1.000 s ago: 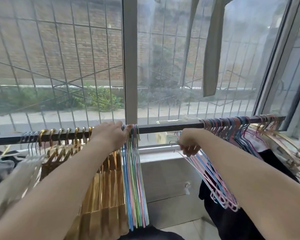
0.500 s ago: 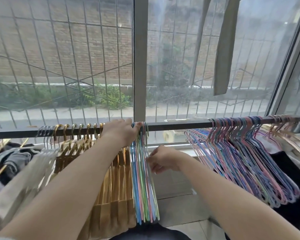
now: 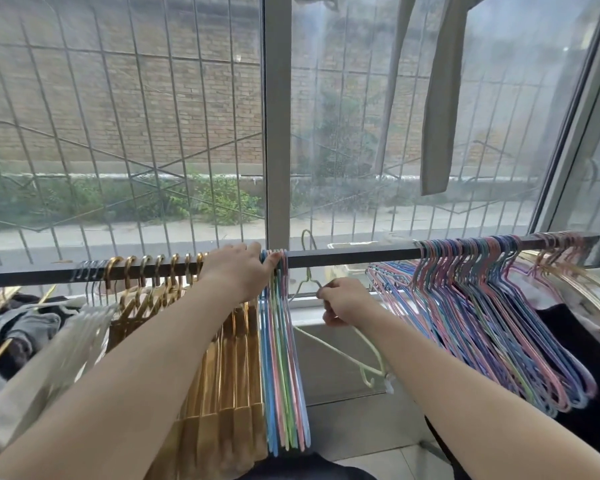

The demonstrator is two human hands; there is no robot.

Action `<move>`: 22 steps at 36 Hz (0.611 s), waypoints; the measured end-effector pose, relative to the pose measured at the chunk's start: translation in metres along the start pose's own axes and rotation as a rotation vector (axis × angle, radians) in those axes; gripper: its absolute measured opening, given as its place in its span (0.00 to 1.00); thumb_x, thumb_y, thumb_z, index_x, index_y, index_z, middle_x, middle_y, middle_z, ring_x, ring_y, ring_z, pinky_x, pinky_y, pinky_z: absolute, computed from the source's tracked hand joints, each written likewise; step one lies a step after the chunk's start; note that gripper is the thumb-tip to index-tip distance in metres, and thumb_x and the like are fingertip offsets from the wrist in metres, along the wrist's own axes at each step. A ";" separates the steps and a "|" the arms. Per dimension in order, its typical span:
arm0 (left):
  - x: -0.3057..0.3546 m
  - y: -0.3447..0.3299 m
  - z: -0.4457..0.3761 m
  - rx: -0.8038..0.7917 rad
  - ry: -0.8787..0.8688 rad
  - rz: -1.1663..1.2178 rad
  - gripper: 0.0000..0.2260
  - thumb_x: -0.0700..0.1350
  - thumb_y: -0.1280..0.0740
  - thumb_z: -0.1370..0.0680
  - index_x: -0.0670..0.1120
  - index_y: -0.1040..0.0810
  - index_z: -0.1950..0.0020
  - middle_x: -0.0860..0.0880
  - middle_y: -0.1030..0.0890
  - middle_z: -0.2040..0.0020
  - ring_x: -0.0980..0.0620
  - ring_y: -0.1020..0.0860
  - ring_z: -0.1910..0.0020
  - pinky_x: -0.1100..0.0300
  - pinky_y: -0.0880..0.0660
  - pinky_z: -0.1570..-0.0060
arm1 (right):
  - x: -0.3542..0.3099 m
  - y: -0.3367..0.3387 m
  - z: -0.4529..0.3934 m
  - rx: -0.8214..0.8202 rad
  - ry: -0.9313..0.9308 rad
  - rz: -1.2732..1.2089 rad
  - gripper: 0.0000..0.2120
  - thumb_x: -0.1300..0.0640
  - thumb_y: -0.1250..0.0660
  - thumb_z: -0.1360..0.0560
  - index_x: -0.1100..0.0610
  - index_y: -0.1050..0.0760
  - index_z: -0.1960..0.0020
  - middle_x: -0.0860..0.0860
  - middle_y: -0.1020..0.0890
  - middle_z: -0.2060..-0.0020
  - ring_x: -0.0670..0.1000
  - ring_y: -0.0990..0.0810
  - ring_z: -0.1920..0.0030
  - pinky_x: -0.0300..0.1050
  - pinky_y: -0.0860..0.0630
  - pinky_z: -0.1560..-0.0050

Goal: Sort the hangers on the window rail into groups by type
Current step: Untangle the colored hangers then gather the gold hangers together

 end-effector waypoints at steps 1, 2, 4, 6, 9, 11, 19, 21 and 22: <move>0.000 0.000 0.001 0.004 -0.001 -0.004 0.34 0.69 0.62 0.18 0.48 0.28 0.32 0.45 0.21 0.36 0.44 0.24 0.36 0.46 0.26 0.38 | 0.000 0.004 -0.001 0.002 -0.009 -0.007 0.04 0.68 0.38 0.20 0.64 0.27 0.53 0.56 0.30 0.69 0.51 0.33 0.78 0.45 0.29 0.70; 0.000 0.000 0.001 0.006 -0.002 -0.008 0.35 0.69 0.62 0.18 0.48 0.28 0.32 0.45 0.21 0.36 0.44 0.24 0.37 0.46 0.26 0.38 | 0.001 0.007 0.000 0.000 -0.017 -0.007 0.04 0.67 0.38 0.20 0.64 0.27 0.53 0.56 0.30 0.69 0.51 0.33 0.78 0.45 0.29 0.69; 0.000 0.000 0.001 0.005 -0.005 -0.011 0.35 0.69 0.62 0.18 0.48 0.29 0.31 0.45 0.21 0.36 0.44 0.24 0.36 0.46 0.26 0.38 | 0.009 0.013 0.002 -0.004 -0.031 -0.011 0.03 0.65 0.37 0.19 0.63 0.27 0.52 0.56 0.31 0.70 0.51 0.33 0.77 0.44 0.29 0.69; -0.001 0.001 0.000 -0.003 -0.005 -0.011 0.36 0.69 0.63 0.19 0.49 0.29 0.30 0.45 0.22 0.34 0.44 0.24 0.34 0.45 0.26 0.37 | 0.020 0.017 0.006 0.006 -0.007 0.016 0.05 0.64 0.37 0.18 0.63 0.25 0.52 0.56 0.30 0.71 0.51 0.32 0.76 0.46 0.27 0.68; -0.001 0.004 0.000 -0.037 0.003 0.004 0.36 0.69 0.62 0.18 0.49 0.31 0.26 0.44 0.24 0.29 0.43 0.26 0.30 0.44 0.28 0.34 | 0.037 0.021 0.007 0.059 0.067 0.085 0.08 0.62 0.37 0.18 0.63 0.21 0.53 0.57 0.26 0.72 0.53 0.27 0.76 0.47 0.24 0.67; 0.000 0.006 0.001 -0.053 0.011 0.017 0.36 0.69 0.62 0.18 0.49 0.32 0.25 0.44 0.25 0.28 0.43 0.28 0.29 0.43 0.29 0.33 | 0.039 0.024 0.006 0.079 0.063 0.074 0.09 0.62 0.37 0.18 0.62 0.21 0.54 0.57 0.26 0.72 0.52 0.28 0.77 0.47 0.26 0.67; 0.005 0.013 0.006 -0.123 0.011 0.019 0.36 0.69 0.61 0.18 0.48 0.35 0.22 0.44 0.28 0.25 0.42 0.30 0.26 0.42 0.32 0.29 | 0.012 0.043 -0.012 0.109 -0.035 -0.053 0.14 0.70 0.39 0.20 0.62 0.30 0.63 0.55 0.31 0.75 0.49 0.35 0.81 0.42 0.32 0.72; 0.006 0.018 0.006 -0.152 0.028 -0.035 0.35 0.69 0.61 0.18 0.50 0.37 0.20 0.43 0.30 0.23 0.42 0.33 0.24 0.39 0.36 0.26 | 0.010 0.045 -0.011 0.085 -0.090 -0.076 0.14 0.71 0.40 0.20 0.61 0.30 0.62 0.55 0.32 0.76 0.49 0.36 0.80 0.41 0.32 0.72; 0.007 0.021 0.006 -0.160 0.041 -0.093 0.34 0.68 0.61 0.18 0.52 0.40 0.18 0.43 0.35 0.20 0.41 0.37 0.21 0.37 0.42 0.24 | 0.011 0.044 -0.009 0.074 -0.108 -0.076 0.13 0.70 0.40 0.19 0.61 0.30 0.61 0.55 0.32 0.75 0.48 0.36 0.80 0.40 0.31 0.73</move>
Point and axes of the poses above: each hand's wrist, its own z-axis away from the middle knuckle, its own y-axis out of the back of the hand, x = y × z, the point moved 1 cm from there along -z, towards the middle knuckle
